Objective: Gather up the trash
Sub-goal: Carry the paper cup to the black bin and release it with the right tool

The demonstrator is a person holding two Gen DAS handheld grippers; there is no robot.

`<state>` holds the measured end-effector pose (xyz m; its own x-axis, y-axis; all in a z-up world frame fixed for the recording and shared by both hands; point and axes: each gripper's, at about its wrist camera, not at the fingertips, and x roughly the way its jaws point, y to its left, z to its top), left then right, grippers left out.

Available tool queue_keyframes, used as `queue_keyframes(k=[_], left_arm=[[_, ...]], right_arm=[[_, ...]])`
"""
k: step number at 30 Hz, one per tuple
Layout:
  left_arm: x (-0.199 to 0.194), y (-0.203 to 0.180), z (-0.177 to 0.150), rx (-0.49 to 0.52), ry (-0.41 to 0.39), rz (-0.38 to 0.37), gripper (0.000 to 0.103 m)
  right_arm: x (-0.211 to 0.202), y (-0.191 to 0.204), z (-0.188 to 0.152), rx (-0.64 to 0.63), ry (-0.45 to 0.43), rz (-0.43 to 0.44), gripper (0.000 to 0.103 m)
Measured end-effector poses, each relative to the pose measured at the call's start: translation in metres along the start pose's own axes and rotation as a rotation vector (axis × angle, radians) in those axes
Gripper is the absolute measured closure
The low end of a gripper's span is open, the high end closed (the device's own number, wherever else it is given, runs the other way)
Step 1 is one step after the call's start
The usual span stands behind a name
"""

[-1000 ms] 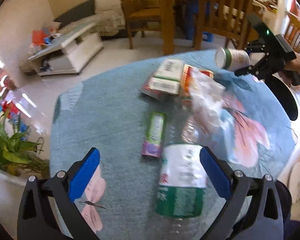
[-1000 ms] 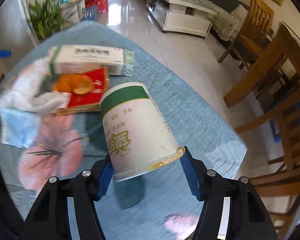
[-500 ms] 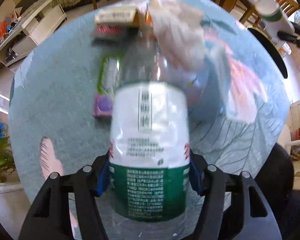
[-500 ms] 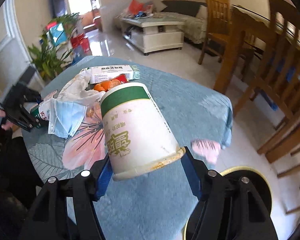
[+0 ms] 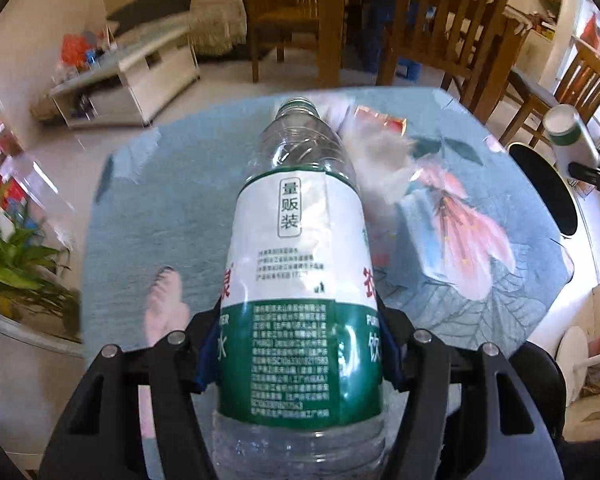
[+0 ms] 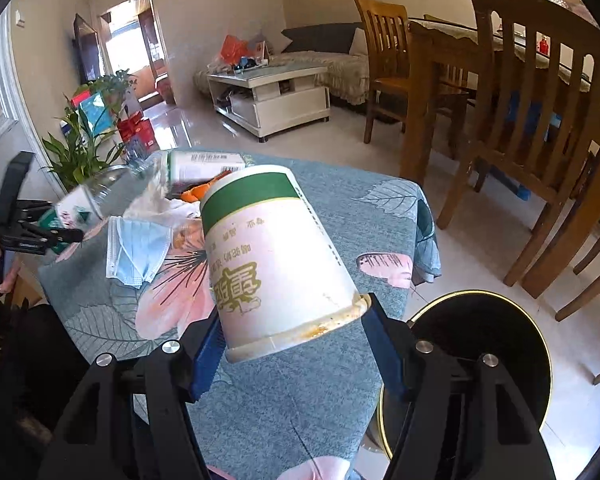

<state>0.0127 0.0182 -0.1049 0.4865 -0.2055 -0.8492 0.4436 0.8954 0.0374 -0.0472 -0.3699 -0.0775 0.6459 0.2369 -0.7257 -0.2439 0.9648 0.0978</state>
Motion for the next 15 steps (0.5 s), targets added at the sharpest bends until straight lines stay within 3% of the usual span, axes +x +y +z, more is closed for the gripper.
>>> queue_keyframes(k=[5,9,14,15], left_arm=[[-0.037,-0.017,0.001,0.034,-0.011,-0.058,0.041],[-0.056,-0.035,0.01,0.051,-0.051,-0.123,0.041],[-0.067,-0.098,0.043,0.157,-0.108,-0.236,0.041],[-0.067,-0.114,0.051,0.189,-0.117,-0.261,0.041]], right_arm=[[-0.012,-0.029,-0.02,0.098,-0.023,-0.045,0.037],[-0.015,-0.073,-0.045,0.178,0.022,-0.22,0.037],[-0.006,-0.133,-0.067,0.309,0.073,-0.333,0.035],[-0.002,-0.143,-0.071,0.327,0.082,-0.354,0.028]])
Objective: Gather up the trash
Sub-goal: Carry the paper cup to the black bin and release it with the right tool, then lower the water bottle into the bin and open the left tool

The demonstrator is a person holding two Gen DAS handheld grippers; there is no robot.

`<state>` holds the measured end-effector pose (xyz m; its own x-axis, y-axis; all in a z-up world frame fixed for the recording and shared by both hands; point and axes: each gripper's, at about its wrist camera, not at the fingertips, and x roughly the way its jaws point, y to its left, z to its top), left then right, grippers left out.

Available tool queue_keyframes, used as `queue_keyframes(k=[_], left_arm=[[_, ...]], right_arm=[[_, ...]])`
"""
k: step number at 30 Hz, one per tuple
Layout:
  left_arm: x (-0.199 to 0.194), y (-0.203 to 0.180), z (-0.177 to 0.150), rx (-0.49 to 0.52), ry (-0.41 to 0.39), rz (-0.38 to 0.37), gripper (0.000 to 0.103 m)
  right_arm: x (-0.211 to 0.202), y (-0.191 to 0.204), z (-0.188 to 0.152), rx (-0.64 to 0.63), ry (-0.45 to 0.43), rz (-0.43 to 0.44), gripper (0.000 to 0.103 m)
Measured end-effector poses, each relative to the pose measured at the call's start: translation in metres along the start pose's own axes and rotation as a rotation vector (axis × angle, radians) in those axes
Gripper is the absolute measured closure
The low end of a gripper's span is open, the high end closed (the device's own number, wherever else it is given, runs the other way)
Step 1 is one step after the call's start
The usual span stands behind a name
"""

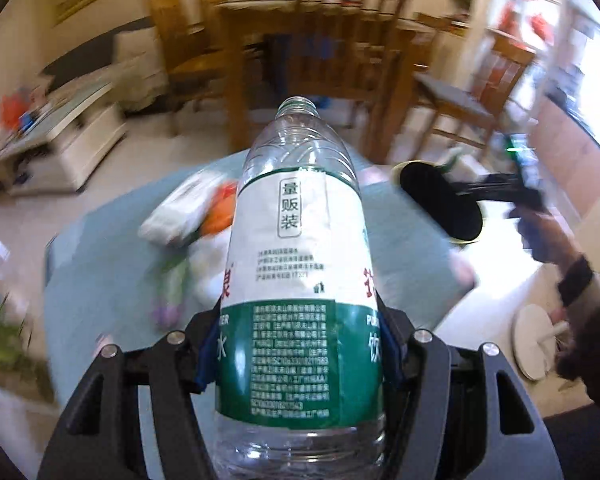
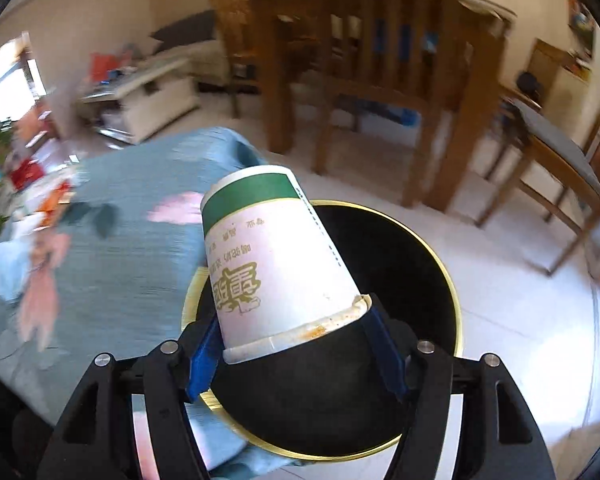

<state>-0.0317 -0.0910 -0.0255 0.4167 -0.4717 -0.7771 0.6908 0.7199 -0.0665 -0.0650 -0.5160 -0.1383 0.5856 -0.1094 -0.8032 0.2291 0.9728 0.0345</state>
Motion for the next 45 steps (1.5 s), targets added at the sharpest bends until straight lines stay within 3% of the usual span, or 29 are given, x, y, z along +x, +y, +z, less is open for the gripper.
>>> queue_keyframes(k=[1,6,12,15,21,23,27,28,33,39,42,45], left_arm=[[0.008,-0.019,0.015,0.046,-0.012,-0.03,0.041],[0.056,-0.097,0.067,0.192,0.004,-0.155,0.041],[0.125,-0.175,0.097,0.295,0.086,-0.283,0.041],[0.172,-0.204,0.11,0.301,0.148,-0.326,0.041],[0.257,-0.24,0.126,0.32,0.206,-0.232,0.039],[0.263,-0.242,0.129,0.325,0.2,-0.228,0.033],[0.272,-0.244,0.132,0.314,0.178,-0.19,0.009],[0.273,-0.242,0.133,0.303,0.169,-0.164,0.008],[0.263,-0.219,0.127,0.264,0.167,-0.186,0.008],[0.226,-0.158,0.104,0.176,0.15,-0.139,0.007],[0.192,-0.116,0.085,0.107,0.115,-0.087,0.003],[0.156,-0.08,0.066,0.112,0.083,0.005,0.003]], right_arm=[[0.007,-0.007,0.0,0.016,0.006,-0.007,0.002],[0.034,-0.042,-0.006,0.139,0.079,0.046,0.003],[-0.013,-0.072,-0.021,0.211,-0.061,0.052,0.003],[-0.022,-0.081,-0.029,0.232,-0.078,0.044,0.003],[-0.016,-0.092,-0.041,0.234,-0.046,-0.037,0.003],[-0.016,-0.095,-0.042,0.242,-0.047,-0.028,0.003],[-0.019,-0.097,-0.039,0.25,-0.055,-0.027,0.003],[-0.02,-0.096,-0.038,0.25,-0.057,-0.028,0.003],[-0.035,-0.082,-0.034,0.233,-0.083,-0.022,0.003],[-0.031,-0.038,-0.01,0.176,-0.102,0.025,0.003],[-0.028,-0.01,0.0,0.151,-0.11,0.063,0.003],[-0.018,0.035,0.016,0.111,-0.094,0.152,0.003]])
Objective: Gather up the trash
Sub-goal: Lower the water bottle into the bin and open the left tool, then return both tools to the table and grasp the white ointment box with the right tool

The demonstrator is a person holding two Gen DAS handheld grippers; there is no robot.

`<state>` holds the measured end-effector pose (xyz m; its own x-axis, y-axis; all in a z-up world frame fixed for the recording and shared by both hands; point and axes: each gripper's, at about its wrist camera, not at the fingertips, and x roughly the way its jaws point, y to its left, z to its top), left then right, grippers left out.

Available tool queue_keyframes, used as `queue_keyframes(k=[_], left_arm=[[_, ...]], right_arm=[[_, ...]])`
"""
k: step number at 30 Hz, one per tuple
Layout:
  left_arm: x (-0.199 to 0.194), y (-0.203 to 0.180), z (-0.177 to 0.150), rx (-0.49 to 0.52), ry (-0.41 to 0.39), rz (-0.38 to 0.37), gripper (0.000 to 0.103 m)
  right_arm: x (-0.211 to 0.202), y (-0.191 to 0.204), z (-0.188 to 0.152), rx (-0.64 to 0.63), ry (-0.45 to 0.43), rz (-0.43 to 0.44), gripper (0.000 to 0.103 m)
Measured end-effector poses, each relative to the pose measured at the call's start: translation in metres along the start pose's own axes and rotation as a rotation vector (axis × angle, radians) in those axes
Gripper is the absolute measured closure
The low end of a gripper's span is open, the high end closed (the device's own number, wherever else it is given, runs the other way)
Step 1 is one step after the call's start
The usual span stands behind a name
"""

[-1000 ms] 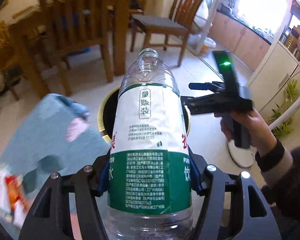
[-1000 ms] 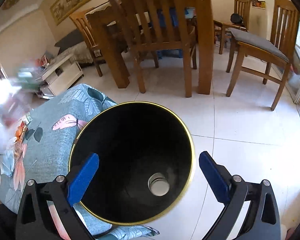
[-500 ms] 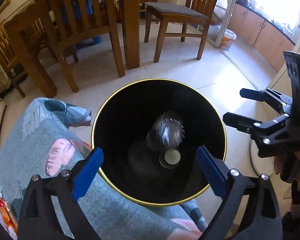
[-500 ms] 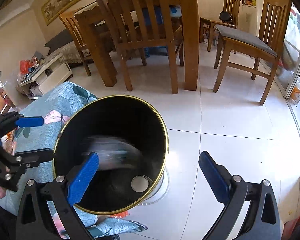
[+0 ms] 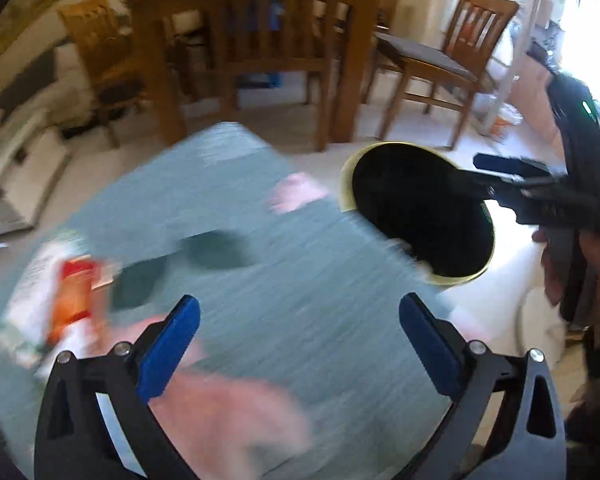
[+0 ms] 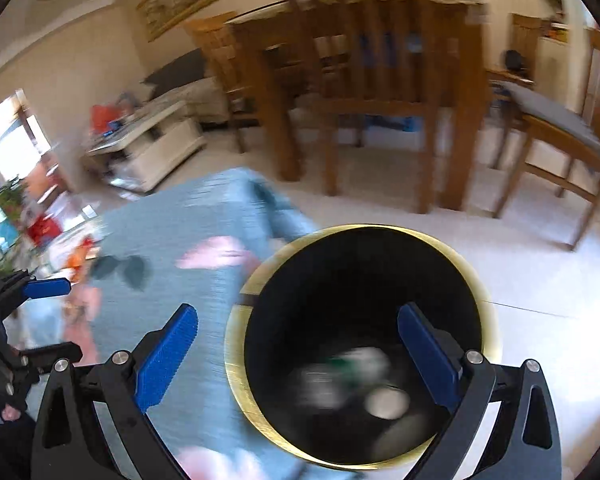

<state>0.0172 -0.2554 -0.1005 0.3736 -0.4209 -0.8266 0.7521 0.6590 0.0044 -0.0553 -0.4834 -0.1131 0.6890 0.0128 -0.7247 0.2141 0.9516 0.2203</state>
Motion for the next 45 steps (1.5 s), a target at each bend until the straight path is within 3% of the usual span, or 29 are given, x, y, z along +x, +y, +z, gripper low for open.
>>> queue_keyframes(k=[3,9,12,16,19,23,25,30,33,35,40,45], left_arm=[[-0.032,0.042,-0.014,0.003,-0.017,0.082,0.003],[-0.08,0.159,-0.041,-0.15,-0.048,0.187,0.003],[-0.094,0.21,-0.057,-0.251,-0.064,0.202,0.003],[-0.095,0.266,-0.083,-0.383,-0.063,0.165,0.003],[-0.085,0.28,-0.102,-0.405,-0.04,0.124,0.003],[-0.065,0.272,-0.123,-0.312,0.012,0.104,0.003],[-0.056,0.264,-0.128,-0.248,0.027,0.11,0.003],[-0.045,0.265,-0.128,-0.223,0.013,0.079,0.003],[-0.047,0.269,-0.129,-0.22,-0.009,0.07,0.003],[-0.051,0.271,-0.131,-0.228,-0.02,0.058,0.003],[-0.058,0.271,-0.139,-0.212,-0.025,0.062,0.003],[-0.067,0.278,-0.143,-0.225,-0.05,0.062,0.003]], right_arm=[[0.026,0.065,0.01,-0.064,0.042,0.107,0.003],[0.059,0.181,0.011,-0.19,0.106,0.232,0.003],[0.07,0.221,0.019,-0.206,0.134,0.291,0.003],[0.089,0.288,0.047,-0.253,0.167,0.345,0.003],[0.104,0.338,0.065,-0.42,0.185,0.326,0.003],[0.124,0.385,0.064,-0.824,0.192,0.252,0.003],[0.154,0.384,0.076,-0.752,0.36,0.235,0.003],[0.203,0.358,0.12,-0.18,0.583,0.288,0.003],[0.226,0.354,0.114,-0.033,0.729,0.221,0.003],[0.232,0.352,0.108,0.021,0.758,0.244,0.003],[0.231,0.343,0.11,0.128,0.716,0.309,0.003],[0.245,0.345,0.098,0.171,0.769,0.226,0.002]])
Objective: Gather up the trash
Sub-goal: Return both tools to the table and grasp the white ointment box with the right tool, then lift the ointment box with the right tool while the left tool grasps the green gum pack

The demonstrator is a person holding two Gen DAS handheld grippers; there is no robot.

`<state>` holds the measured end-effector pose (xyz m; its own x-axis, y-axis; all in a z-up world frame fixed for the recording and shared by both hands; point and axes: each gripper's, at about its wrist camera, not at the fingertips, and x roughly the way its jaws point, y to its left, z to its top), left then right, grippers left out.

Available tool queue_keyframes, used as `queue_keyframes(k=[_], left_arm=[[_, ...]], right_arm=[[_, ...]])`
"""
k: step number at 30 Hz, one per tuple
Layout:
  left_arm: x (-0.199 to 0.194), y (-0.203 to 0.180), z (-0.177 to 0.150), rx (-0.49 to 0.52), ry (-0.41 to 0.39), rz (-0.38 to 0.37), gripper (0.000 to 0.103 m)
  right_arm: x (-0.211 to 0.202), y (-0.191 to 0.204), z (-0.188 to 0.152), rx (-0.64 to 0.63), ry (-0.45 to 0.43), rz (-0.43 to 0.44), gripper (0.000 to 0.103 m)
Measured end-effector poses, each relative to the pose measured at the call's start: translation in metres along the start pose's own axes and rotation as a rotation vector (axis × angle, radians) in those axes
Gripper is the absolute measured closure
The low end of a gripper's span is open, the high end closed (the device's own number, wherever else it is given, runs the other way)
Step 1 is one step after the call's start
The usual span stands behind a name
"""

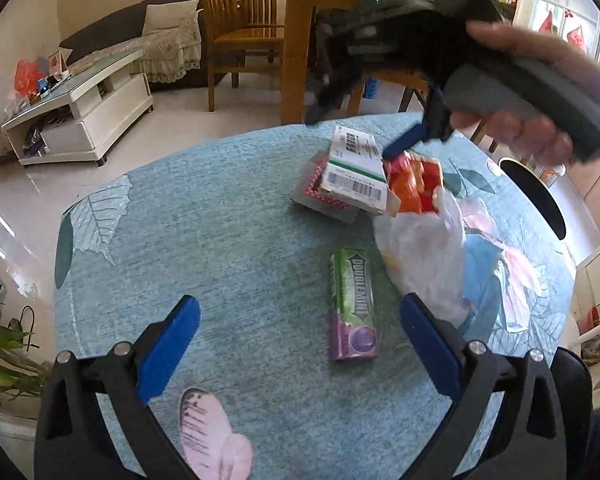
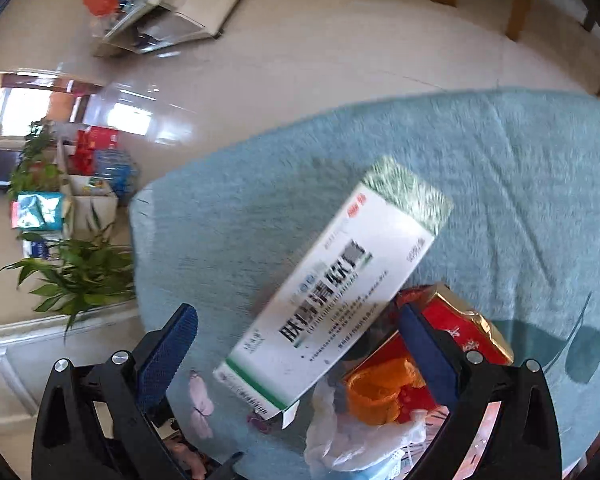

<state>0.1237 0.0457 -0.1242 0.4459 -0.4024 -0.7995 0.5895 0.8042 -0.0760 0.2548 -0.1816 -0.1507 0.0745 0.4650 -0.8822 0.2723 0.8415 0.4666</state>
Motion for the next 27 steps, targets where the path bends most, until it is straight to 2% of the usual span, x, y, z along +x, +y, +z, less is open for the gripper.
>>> queue_keyframes(k=[3,6,8,9,10,12,15,17,21,24,27], left_arm=[[-0.002,0.004,0.001,-0.016,-0.008,-0.001,0.003],[-0.005,0.005,0.001,-0.015,-0.017,-0.005,0.003],[-0.008,0.004,0.0,-0.012,-0.027,-0.001,0.003],[-0.008,0.004,0.0,-0.015,-0.029,-0.003,0.003],[-0.007,0.005,-0.001,-0.019,-0.028,-0.007,0.003],[-0.006,0.006,-0.003,-0.024,-0.022,-0.009,0.003],[-0.004,0.008,-0.004,-0.03,-0.019,-0.006,0.003],[-0.005,0.006,-0.003,-0.033,-0.023,-0.011,0.003],[-0.007,-0.003,0.003,-0.008,-0.024,-0.002,0.003],[-0.005,-0.013,0.008,0.014,-0.019,0.002,0.003],[0.005,-0.025,0.009,0.037,0.012,-0.016,0.003]], right_arm=[[-0.001,0.004,-0.001,0.007,-0.018,-0.039,0.003],[0.009,0.016,-0.001,-0.019,-0.031,-0.167,0.004],[0.014,0.023,-0.005,-0.067,-0.029,-0.24,0.025],[0.017,0.023,-0.008,-0.083,-0.021,-0.244,0.039],[0.019,0.024,-0.011,-0.093,-0.02,-0.247,0.044],[0.018,0.022,-0.015,-0.118,-0.029,-0.255,0.047],[0.012,0.016,-0.02,-0.126,-0.042,-0.223,0.048],[0.0,0.011,-0.025,-0.141,-0.058,-0.174,0.048],[-0.031,-0.006,-0.043,-0.175,-0.084,-0.015,0.049],[-0.072,-0.033,-0.066,-0.206,-0.161,0.264,0.049],[-0.095,-0.084,-0.095,-0.189,-0.226,0.385,0.049]])
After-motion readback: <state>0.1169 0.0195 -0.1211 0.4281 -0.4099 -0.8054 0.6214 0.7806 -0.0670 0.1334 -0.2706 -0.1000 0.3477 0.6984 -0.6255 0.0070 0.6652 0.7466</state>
